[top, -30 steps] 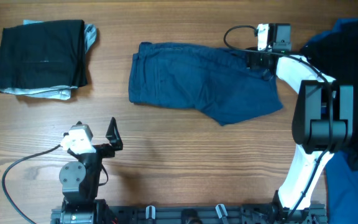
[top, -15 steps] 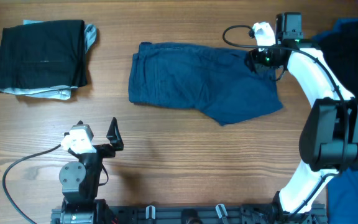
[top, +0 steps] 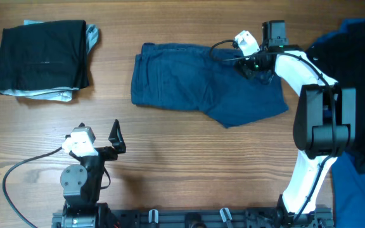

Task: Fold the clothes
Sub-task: 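Grasp the shorts' left waistband with left gripper, right gripper holds right side, then lift the shorts with both grippers and stretch them apart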

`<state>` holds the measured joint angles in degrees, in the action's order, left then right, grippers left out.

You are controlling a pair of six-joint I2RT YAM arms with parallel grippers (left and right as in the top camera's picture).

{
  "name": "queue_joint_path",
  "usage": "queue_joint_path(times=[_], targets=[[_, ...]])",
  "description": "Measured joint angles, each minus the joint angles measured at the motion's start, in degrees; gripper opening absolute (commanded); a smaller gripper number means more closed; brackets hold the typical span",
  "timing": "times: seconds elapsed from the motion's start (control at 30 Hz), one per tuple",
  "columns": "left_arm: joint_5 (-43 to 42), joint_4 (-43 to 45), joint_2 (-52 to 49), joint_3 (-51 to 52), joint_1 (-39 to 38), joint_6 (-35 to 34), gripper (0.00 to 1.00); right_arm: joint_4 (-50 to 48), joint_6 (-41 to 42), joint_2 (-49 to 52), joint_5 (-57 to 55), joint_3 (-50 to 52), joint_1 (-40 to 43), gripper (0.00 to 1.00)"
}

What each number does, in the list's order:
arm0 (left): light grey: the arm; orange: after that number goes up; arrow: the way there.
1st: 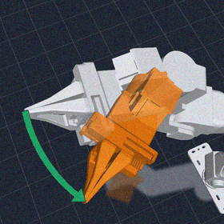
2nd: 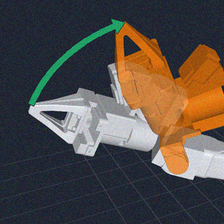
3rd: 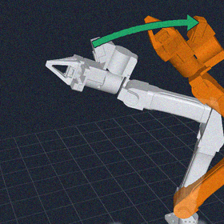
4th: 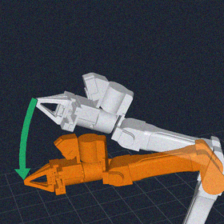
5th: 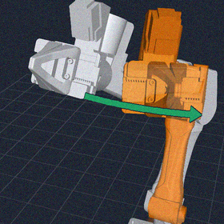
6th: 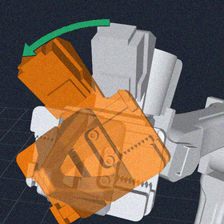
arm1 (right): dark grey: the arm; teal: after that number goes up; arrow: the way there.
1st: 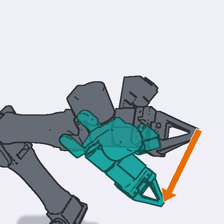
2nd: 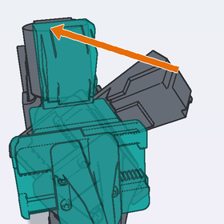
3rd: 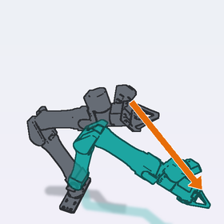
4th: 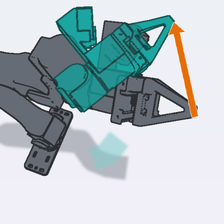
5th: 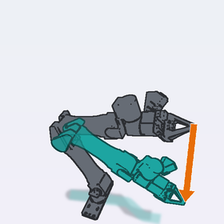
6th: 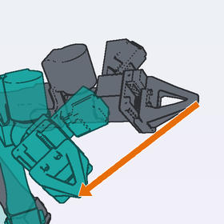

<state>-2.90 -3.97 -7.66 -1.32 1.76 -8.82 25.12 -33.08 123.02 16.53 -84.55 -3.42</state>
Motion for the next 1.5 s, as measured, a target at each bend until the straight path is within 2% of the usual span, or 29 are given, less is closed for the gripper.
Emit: queue_joint_path(times=[0.17,0.3,0.37,0.43,0.47,0.5,0.57,0.67,0.7,0.77,0.8,0.83,0.87,0.9,0.93,0.97,1.07,1.17,1.33,1.4,1.5], targets=[[-0.02,0.02,0.00,0.00,0.00,0.00,1.00,0.09,0.00,0.00,0.04,0.00,0.00,0.04],[-0.20,4.15,0.00,-0.11,0.00,-3.39,1.00,1.01,0.04,-0.13,1.09,0.00,0.02,0.04],[-0.20,1.77,-0.22,-1.55,0.00,-4.07,1.00,3.15,0.02,-1.79,1.49,0.00,0.02,0.04],[-0.22,-4.96,-2.64,-7.41,0.00,-4.24,1.00,4.70,0.04,-4.87,1.73,0.00,0.02,0.04],[-0.22,-9.60,-6.03,-12.41,0.00,-4.39,1.00,5.40,0.02,-6.12,1.95,0.00,0.02,0.04],[-0.50,-13.33,-14.08,-22.25,0.00,-4.39,1.00,5.84,0.04,-6.58,2.01,0.00,0.00,0.04],[-2.40,-19.96,-24.94,-33.83,-0.02,-4.46,1.00,6.23,0.02,-6.64,2.14,0.02,-0.04,0.04],[-5.55,-33.40,-54.36,-57.79,-0.22,-4.46,1.00,6.10,0.04,-6.69,2.54,0.09,-0.04,0.04],[-6.23,-33.97,-61.79,-62.90,-0.22,-4.48,1.00,6.05,0.04,-6.69,2.54,0.09,-0.04,0.04],[-8.41,-30.82,-76.35,-70.44,-0.26,-4.55,1.00,6.10,0.04,-6.69,2.54,0.09,-0.04,0.04],[-10.91,-28.04,-80.41,-71.06,-0.26,-3.87,0.75,6.12,0.02,-6.69,2.54,0.09,-0.04,0.04],[-14.25,-23.52,-83.78,-71.36,-0.26,-2.99,0.54,6.03,0.02,-6.69,2.54,0.09,-0.04,0.04],[-16.20,-21.31,-85.94,-71.69,-0.26,-2.73,0.52,5.95,0.04,-6.69,2.54,0.09,-0.04,0.04],[-18.34,-17.79,-88.65,-71.91,-0.28,-2.29,0.69,6.12,0.02,-6.69,2.54,0.09,-0.04,0.04],[-19.61,-16.04,-91.25,-71.97,-0.33,-1.75,0.57,6.10,0.04,-6.69,2.54,0.09,-0.04,0.04],[-20.39,-15.04,-93.68,-71.97,-0.46,-1.53,0.55,6.16,0.02,-6.69,2.54,0.09,-0.04,0.04],[-17.90,-10.40,-99.78,-72.24,-1.86,-1.27,0.60,6.16,0.02,-6.69,2.54,0.09,-0.04,0.04],[-16.15,-5.40,-106.25,-72.22,-4.20,-1.09,0.60,6.14,0.02,-6.69,2.54,0.09,-0.04,0.04],[-12.76,-1.90,-108.85,-72.22,-6.12,-0.90,0.62,6.16,0.02,-6.69,2.54,0.09,-0.04,0.04],[-12.04,-1.57,-109.15,-72.22,-6.12,-0.61,0.67,6.16,0.04,-6.69,2.54,0.09,-0.04,0.04],[-11.13,-1.33,-111.30,-72.24,-6.12,1.16,0.68,6.16,0.04,-6.69,2.54,0.09,-0.04,0.04]])
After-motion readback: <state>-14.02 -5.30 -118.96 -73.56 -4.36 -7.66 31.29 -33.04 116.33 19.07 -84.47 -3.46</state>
